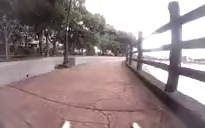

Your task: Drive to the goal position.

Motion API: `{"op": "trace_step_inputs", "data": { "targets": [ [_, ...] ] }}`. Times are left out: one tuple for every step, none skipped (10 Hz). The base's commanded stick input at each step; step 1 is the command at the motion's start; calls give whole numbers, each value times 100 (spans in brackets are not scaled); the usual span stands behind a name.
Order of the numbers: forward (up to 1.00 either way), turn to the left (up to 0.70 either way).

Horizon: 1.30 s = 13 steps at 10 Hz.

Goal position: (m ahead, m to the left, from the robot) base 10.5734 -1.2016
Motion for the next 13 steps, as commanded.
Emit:
{"op": "trace_step_inputs", "data": {
  "targets": [
    [70, 0],
    [70, 0],
    [70, 0],
    [70, 0],
    [70, 0],
    [70, 0],
    [70, -1],
    [70, -11],
    [70, -26],
    [70, -31],
    [70, 0],
    [70, 0],
    [70, 0]
  ]
}}
